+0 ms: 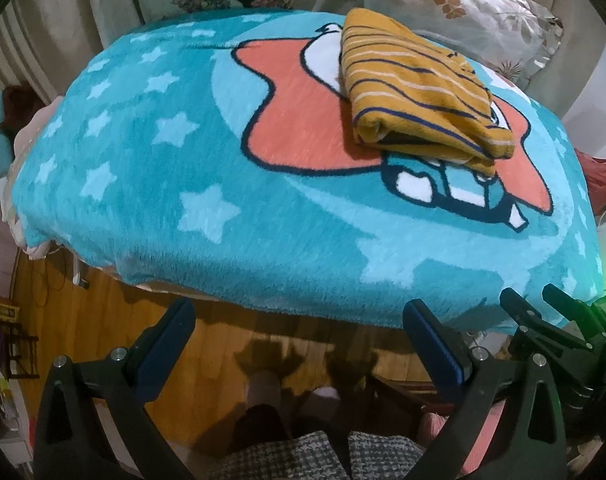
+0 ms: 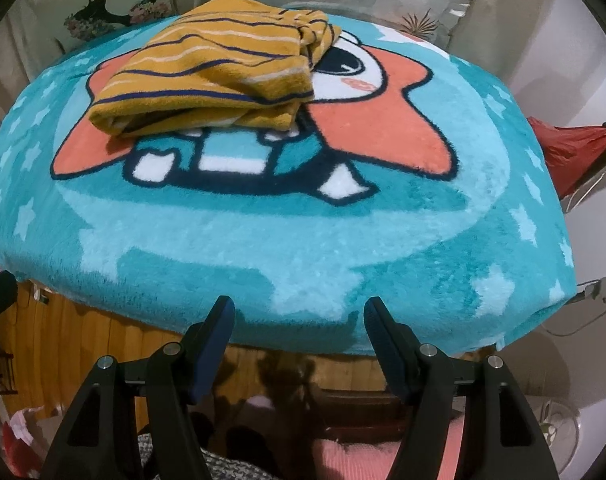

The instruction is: Fold small clothes

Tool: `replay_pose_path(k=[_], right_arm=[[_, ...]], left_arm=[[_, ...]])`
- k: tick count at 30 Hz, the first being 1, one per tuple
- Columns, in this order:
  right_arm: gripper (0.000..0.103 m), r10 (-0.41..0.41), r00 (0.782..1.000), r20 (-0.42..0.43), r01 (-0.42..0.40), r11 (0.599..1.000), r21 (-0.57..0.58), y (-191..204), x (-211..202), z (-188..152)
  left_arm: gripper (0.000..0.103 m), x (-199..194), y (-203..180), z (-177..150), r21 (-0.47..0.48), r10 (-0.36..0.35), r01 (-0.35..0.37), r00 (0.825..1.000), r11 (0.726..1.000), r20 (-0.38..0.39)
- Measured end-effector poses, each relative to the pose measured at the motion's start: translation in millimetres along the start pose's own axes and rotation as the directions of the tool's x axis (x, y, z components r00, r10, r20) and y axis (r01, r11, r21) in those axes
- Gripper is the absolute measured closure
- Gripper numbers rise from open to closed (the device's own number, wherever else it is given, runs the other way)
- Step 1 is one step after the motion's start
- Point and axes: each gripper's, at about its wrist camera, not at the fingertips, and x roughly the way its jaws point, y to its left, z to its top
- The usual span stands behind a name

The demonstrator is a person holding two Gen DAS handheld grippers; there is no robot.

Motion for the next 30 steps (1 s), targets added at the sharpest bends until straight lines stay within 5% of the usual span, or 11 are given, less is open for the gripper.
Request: replay_pose_path(k=[30], right_arm=[[0.031, -0.032, 0.999, 0.02, 0.031, 0.997, 0.071, -42, -16, -22]], left_arm=[[0.0, -4, -38, -12, 0.051, -0.052, 0.051, 0.999, 0.997, 0.006]])
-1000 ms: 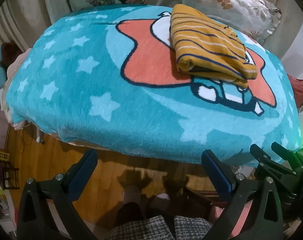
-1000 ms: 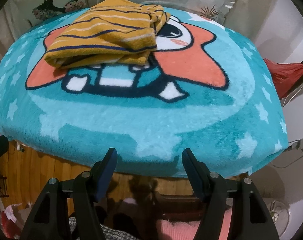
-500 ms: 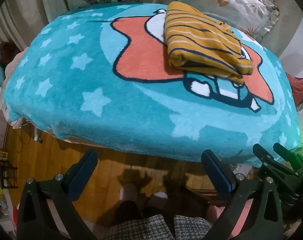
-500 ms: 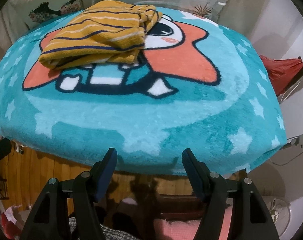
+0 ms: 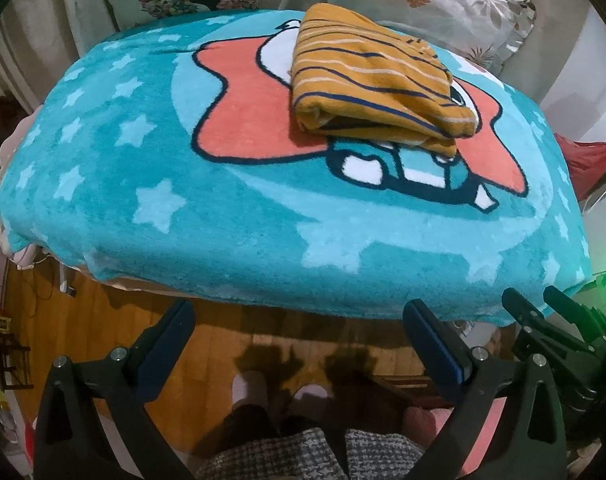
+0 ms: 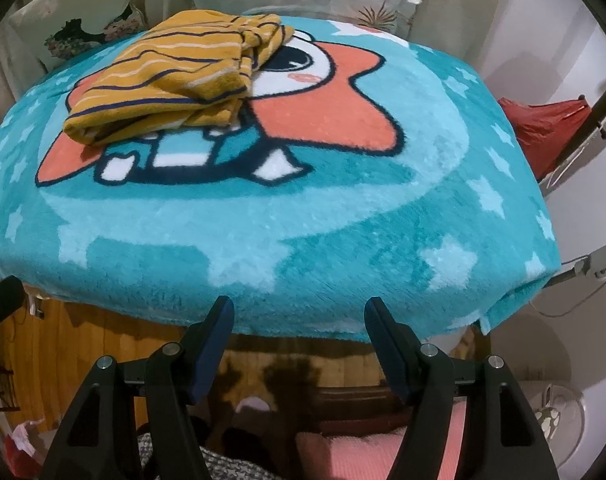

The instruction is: Fold small clothes

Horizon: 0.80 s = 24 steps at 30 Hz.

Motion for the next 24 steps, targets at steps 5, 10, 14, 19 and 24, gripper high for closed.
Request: replay_pose_path(k=[5, 10, 14, 19, 24], right_arm=[[0.031, -0.003, 1.0, 0.002, 0.003, 1.0, 0.007, -3, -1, -1], [0.031, 0.004, 1.0, 0.004, -0.004, 1.0, -0.003, -2, -1, -1], [0.03, 0.012, 1.0, 0.005, -0.012, 1.0, -0.016, 3, 0, 2], [0.03, 0.019, 1.0, 0.008, -0.019, 0.999, -0.031, 11, 2, 5], [0.03, 0.029, 1.0, 0.01, -0.029, 0.998, -0.049, 16, 3, 7]], left_arm=[[0.0, 0, -2, 0, 0.003, -0.002, 0.002, 1.0, 1.0, -0.001], [0.0, 2, 2, 1, -0.012, 0.002, -0.002, 1.0, 1.0, -0.01], [0.0, 2, 6, 1, -0.026, 0.008, -0.008, 1.0, 1.0, -0.01], [0.0, 3, 11, 0, -0.041, 0.017, -0.017, 1.0, 0.999, -0.016], [0.0, 5, 16, 0, -0.059, 0.021, -0.023, 0.999, 0.998, -0.024]])
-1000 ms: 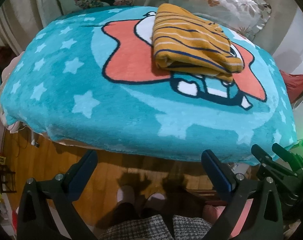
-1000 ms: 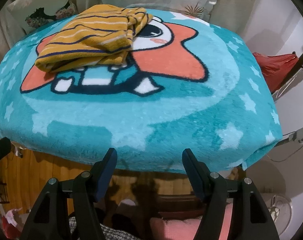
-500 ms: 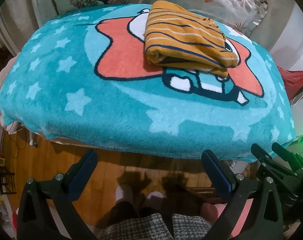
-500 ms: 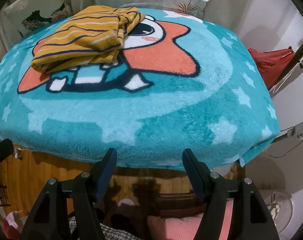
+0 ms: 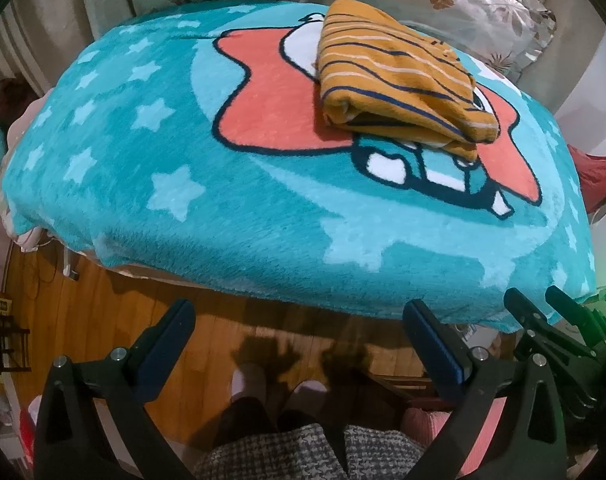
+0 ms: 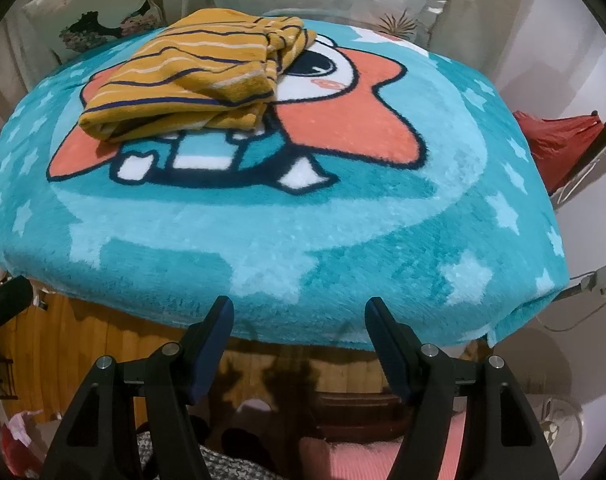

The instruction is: Fold small clothes

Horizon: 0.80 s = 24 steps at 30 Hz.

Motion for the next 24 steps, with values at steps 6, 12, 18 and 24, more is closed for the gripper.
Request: replay_pose_path(k=[6, 12, 18, 24], right_arm=[[0.03, 0.004, 1.0, 0.007, -0.004, 1.0, -0.014, 2, 0, 0], [0.03, 0.0, 1.0, 0.016, 0.0, 1.0, -0.022, -1, -2, 3], [0.03, -0.034, 0.998, 0.051, 0.037, 0.998, -0.05, -1, -9, 19], [0.029, -0.042, 0.995, 0.091, 0.046, 0.998, -0.046, 0, -23, 35]], left_arm=[[0.0, 1, -1, 0, -0.006, -0.002, 0.002, 1.0, 1.0, -0.004], [0.0, 5, -4, 3, -0.011, -0.027, 0.027, 1.0, 1.0, -0.005], [0.0, 3, -4, 20, 0.022, 0.053, -0.055, 0.995, 0.998, 0.08], [0.0, -15, -1, 25, 0.031, 0.068, -0.073, 0.986, 0.997, 0.153]])
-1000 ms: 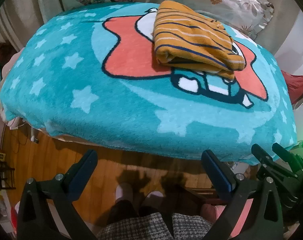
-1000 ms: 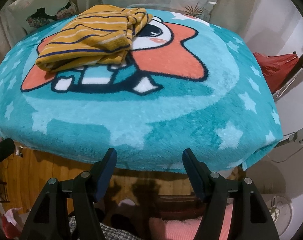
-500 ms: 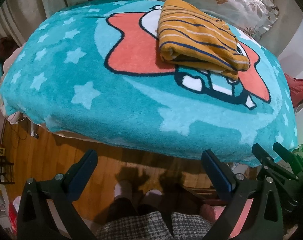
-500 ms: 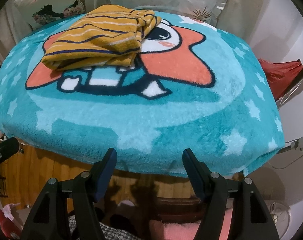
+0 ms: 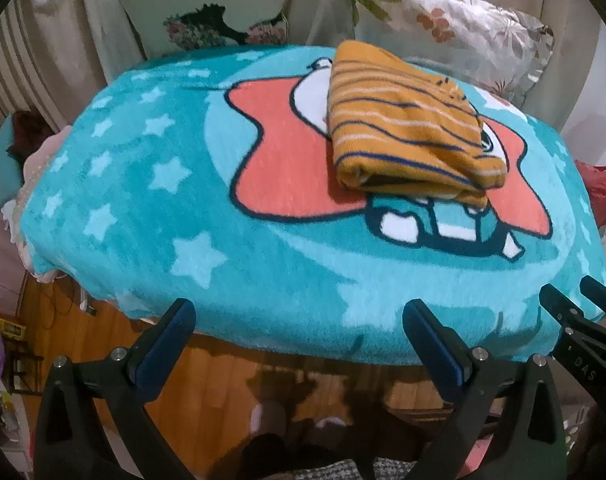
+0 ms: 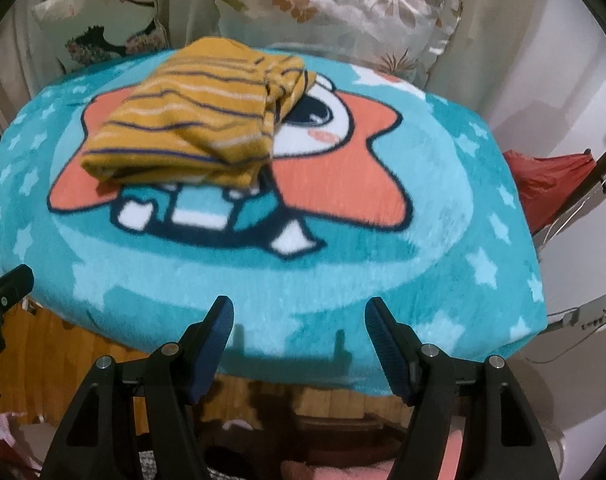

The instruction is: Fold small clothes

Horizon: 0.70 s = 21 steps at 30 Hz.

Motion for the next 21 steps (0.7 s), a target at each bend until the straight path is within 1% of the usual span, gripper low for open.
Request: replay_pose_path(k=[3, 10, 14, 19, 21], right_arm=[[0.028, -0.01, 1.0, 0.02, 0.01, 1.0, -0.006, 3, -5, 2], [0.028, -0.016, 0.999, 0.045, 0.017, 1.0, -0.01, 6, -12, -1], [0.028, -0.01, 0.998, 0.064, 0.011, 1.0, -0.007, 5, -17, -1], [0.028, -0.002, 0.997, 0.078, 0.002, 1.0, -0.003, 3, -22, -2], [0.028, 0.006, 0.997, 0.075, -0.006, 1.0, -0.002, 2, -21, -1]], left_arm=[[0.0, -5, 1, 0, -0.002, 0.002, -0.002, 1.0, 1.0, 0.011], [0.0, -6, 1, -1, -0.005, 0.008, -0.008, 1.0, 1.0, 0.007], [0.0, -4, 4, -2, -0.014, 0.007, -0.007, 1.0, 1.0, -0.006], [0.0, -6, 4, -1, -0.015, 0.003, -0.003, 1.0, 1.0, 0.006], [0.0, -8, 2, 0, 0.001, 0.008, -0.008, 1.0, 1.0, 0.019]])
